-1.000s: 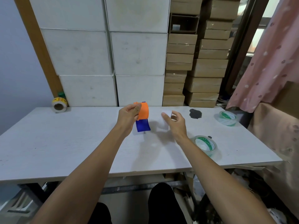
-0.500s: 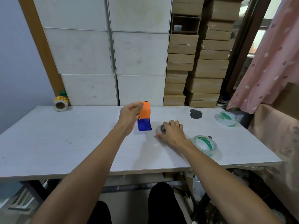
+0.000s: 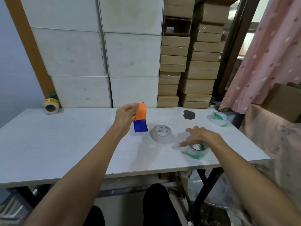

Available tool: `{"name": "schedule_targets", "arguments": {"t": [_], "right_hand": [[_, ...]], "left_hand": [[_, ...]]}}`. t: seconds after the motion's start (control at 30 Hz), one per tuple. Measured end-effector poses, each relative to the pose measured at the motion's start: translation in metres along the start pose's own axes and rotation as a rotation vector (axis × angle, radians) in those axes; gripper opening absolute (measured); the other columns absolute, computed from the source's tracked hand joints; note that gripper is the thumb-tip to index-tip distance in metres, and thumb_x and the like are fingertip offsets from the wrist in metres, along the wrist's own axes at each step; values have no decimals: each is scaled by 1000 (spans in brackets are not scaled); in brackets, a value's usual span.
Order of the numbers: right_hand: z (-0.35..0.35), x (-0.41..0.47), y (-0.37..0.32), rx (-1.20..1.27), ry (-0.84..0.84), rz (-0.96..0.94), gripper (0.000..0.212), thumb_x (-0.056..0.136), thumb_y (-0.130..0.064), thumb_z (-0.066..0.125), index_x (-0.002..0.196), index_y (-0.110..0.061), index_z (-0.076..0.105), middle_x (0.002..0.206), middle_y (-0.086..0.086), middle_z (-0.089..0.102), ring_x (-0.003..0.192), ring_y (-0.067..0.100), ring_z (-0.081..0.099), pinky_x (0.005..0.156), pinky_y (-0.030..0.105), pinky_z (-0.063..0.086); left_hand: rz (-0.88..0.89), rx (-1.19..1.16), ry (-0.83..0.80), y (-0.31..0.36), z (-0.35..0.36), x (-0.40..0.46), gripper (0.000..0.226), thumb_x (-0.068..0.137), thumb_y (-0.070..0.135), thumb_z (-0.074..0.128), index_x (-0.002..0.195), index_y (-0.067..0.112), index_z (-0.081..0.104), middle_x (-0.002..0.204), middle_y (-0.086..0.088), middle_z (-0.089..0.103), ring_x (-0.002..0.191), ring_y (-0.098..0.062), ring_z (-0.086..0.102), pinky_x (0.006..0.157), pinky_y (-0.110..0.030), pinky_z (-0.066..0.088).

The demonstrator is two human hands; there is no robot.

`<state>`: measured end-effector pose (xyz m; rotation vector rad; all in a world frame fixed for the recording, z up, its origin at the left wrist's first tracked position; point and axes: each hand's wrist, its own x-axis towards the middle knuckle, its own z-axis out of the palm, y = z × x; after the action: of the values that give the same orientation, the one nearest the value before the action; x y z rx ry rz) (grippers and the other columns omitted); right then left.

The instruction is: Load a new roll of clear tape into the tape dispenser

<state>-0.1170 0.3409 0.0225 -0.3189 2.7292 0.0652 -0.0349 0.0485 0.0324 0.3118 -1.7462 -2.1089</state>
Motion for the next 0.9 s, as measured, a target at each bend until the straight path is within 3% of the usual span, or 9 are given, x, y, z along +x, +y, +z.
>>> {"name": "schedule_targets", "arguments": {"t": [0.07, 0.17, 0.23, 0.4, 0.5, 0.57, 0.63, 0.7, 0.9], "right_hand": [[4, 1, 8, 8, -95, 15, 125, 61, -87, 71, 161, -28, 25, 164, 8, 29, 148, 34, 34, 115, 51, 35], [10, 3, 11, 55, -93, -28, 99, 66, -71, 81, 144, -22, 44, 146, 8, 50, 122, 30, 57, 99, 42, 50], [10, 3, 10, 91, -58, -41, 93, 70, -61, 84, 144, -22, 45, 144, 8, 51, 120, 30, 58, 97, 41, 51], [-3, 7, 7, 265, 171, -77, 112, 72, -57, 85, 161, -25, 25, 160, 15, 32, 144, 38, 39, 115, 50, 40], [-13, 6, -4, 590, 360, -200, 104, 72, -54, 87, 156, -24, 34, 154, 12, 35, 138, 32, 43, 112, 49, 44], [-17, 2, -18, 809, 444, -320, 87, 75, -52, 86, 146, -23, 46, 142, 6, 47, 128, 26, 50, 100, 43, 52], [-17, -4, -39, 1049, 431, -452, 62, 81, -42, 84, 133, -22, 56, 130, 4, 57, 116, 21, 59, 87, 35, 57], [-16, -8, -61, 1196, 401, -540, 49, 85, -33, 83, 128, -21, 60, 123, -2, 61, 114, 20, 64, 88, 38, 60], [-17, -7, -115, 1375, 344, -678, 56, 73, -46, 86, 122, -31, 65, 128, 5, 65, 116, 25, 69, 92, 52, 61]], "left_hand": [[-4, -5, -6, 0, 4, 0, 68, 78, 44, 72, 128, 1, 61, 132, -19, 64, 120, -37, 63, 102, -50, 54], [-5, 9, -18, -1, 8, -1, 68, 77, 46, 72, 127, 2, 62, 133, -18, 64, 121, -37, 62, 102, -51, 53], [-2, 7, -22, -3, 7, -2, 74, 70, 50, 74, 126, 3, 63, 133, -18, 63, 122, -37, 62, 102, -52, 53], [12, -8, -23, -5, 1, -1, 61, 79, 43, 75, 122, 0, 65, 132, -20, 63, 120, -37, 63, 100, -48, 55], [23, 6, -1, -6, -3, -1, 43, 88, 33, 73, 117, 1, 68, 128, -20, 65, 115, -36, 65, 99, -48, 56], [30, 35, 15, -6, -4, -1, 43, 89, 32, 73, 117, 1, 68, 120, -16, 66, 106, -33, 65, 97, -49, 56], [38, 31, 13, -4, -4, -3, 43, 89, 32, 73, 118, 0, 68, 119, -17, 66, 103, -31, 65, 97, -49, 55], [43, 21, -3, -5, -4, -5, 46, 89, 31, 73, 121, -2, 66, 126, -21, 67, 112, -37, 66, 98, -49, 56], [72, -6, -102, 0, -4, -17, 51, 78, 41, 74, 111, 2, 70, 118, -24, 71, 110, -38, 69, 99, -52, 55]]}}
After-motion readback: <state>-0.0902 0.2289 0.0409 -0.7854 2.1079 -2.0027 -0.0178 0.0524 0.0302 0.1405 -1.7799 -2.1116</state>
